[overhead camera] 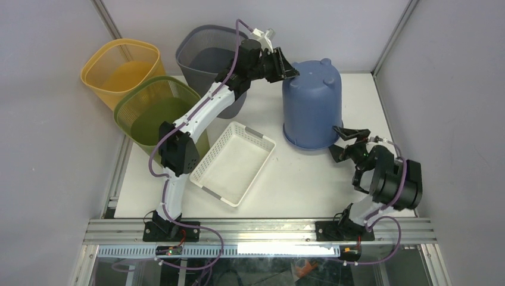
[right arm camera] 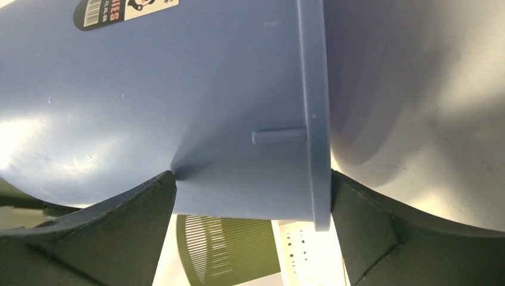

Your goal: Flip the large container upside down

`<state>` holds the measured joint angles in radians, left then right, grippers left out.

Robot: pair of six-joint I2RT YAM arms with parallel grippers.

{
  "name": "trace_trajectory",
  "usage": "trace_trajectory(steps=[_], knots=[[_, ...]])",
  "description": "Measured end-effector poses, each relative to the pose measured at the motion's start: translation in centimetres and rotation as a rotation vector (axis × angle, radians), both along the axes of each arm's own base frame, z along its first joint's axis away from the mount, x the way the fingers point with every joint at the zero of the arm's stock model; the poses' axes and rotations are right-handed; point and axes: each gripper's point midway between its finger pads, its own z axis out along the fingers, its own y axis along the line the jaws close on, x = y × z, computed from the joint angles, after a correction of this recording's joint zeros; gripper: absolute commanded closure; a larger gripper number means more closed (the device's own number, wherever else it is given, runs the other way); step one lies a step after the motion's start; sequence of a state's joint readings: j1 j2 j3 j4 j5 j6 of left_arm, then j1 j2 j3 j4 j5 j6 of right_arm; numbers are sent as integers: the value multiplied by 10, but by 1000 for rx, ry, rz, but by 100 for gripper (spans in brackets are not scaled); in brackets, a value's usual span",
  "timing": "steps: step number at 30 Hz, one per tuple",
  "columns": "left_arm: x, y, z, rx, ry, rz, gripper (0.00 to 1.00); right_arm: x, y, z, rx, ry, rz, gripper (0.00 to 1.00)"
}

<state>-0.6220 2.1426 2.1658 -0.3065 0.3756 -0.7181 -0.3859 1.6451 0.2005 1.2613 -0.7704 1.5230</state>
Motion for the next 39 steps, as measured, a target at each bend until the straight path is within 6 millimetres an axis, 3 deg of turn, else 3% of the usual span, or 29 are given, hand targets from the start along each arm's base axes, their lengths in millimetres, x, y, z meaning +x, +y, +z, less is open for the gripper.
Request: trace_trajectory(steps=[3, 8, 11, 17, 21, 25, 30, 35, 39], knots=[[0, 0, 1, -2, -3, 0, 66, 3, -4, 6, -111, 24, -1, 0], [0, -1, 3, -8, -11, -1, 65, 19, -27, 25, -342, 98, -40, 0], [-4, -4, 3, -6, -7, -9, 64, 20, -37, 20, -427, 178, -42, 0], [-22, -18, -2, 8, 13, -49, 63, -8, -49, -18, -544, 411, -25, 0], [-31, -25, -2, 6, 16, -75, 59, -25, -55, -16, -622, 472, -17, 0], [-32, -26, -3, 9, 16, -80, 56, -34, -61, 23, -731, 418, -36, 0], [-35, -19, -8, 54, 11, -77, 50, -43, -54, 98, -880, 243, -45, 0], [-50, 6, 4, 129, -37, -49, 37, -64, -1, 145, -932, 11, 88, 0], [-72, 41, 26, 187, -110, -4, 30, -79, 45, 172, -906, -165, 245, 0]])
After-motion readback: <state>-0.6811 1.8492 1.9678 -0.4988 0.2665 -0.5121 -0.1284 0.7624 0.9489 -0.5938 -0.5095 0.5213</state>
